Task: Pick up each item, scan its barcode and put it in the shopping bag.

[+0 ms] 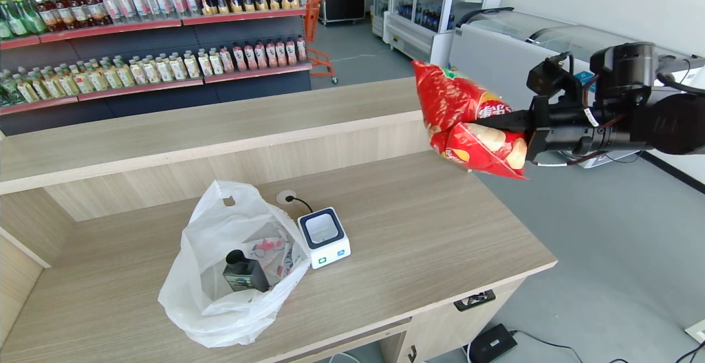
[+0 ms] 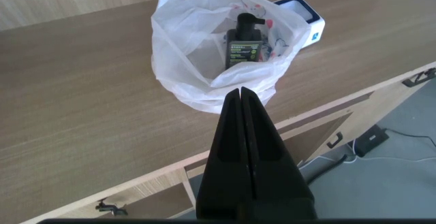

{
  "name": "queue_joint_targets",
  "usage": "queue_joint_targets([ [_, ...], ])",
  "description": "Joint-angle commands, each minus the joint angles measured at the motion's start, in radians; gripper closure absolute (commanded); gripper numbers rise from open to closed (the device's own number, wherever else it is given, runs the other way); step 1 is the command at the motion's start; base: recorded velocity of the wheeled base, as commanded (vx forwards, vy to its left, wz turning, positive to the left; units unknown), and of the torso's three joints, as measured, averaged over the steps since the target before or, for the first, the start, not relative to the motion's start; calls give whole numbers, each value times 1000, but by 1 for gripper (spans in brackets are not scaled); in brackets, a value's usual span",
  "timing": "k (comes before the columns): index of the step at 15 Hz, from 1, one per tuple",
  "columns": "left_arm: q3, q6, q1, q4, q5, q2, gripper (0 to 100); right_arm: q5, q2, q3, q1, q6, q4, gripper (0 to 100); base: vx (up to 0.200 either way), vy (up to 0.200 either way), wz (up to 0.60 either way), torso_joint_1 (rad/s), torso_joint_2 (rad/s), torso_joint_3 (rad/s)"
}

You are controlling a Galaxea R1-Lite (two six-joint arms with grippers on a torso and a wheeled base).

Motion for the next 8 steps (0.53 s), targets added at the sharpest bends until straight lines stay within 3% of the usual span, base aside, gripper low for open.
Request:
queue_joint_targets([
  [1, 0, 0, 0, 0, 0, 0, 100, 2, -112, -7, 25, -13, 7, 100, 0, 0, 0, 0, 0, 0],
  [8, 0, 0, 0, 0, 0, 0, 100, -22, -114, 22, -1, -556, -77, 100, 0, 0, 0, 0, 0, 0],
])
